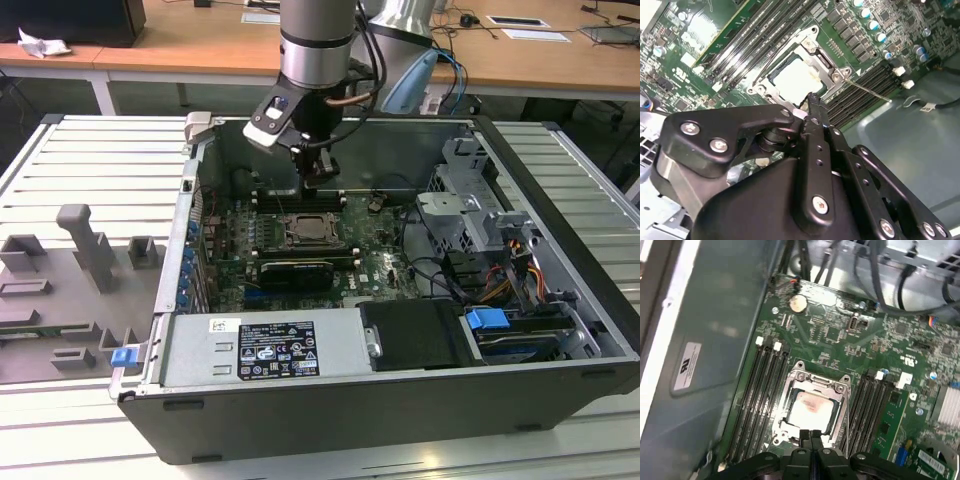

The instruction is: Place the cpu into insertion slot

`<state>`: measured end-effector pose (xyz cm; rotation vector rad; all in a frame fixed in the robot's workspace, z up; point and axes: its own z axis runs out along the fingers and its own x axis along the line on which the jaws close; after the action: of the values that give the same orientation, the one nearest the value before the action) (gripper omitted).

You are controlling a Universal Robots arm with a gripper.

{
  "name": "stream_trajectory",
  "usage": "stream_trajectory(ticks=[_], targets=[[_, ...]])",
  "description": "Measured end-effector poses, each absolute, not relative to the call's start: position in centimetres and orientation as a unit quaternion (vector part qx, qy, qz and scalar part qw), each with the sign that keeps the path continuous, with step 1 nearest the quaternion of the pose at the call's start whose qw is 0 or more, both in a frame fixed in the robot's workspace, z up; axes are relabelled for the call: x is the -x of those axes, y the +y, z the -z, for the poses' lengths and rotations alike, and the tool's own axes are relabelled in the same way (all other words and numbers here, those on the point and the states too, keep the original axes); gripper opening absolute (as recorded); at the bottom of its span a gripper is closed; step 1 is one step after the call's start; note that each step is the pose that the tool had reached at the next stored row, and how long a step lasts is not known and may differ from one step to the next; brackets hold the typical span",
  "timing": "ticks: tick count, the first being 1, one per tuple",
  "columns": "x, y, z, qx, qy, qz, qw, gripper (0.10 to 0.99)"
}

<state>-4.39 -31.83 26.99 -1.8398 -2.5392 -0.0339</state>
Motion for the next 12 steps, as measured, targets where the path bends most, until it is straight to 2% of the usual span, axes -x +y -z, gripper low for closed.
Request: stream_trajectory(ticks=[12], targets=[[4.39,-31.83,-26.99,0.527,-0.85,0.011,0.004,0.106]])
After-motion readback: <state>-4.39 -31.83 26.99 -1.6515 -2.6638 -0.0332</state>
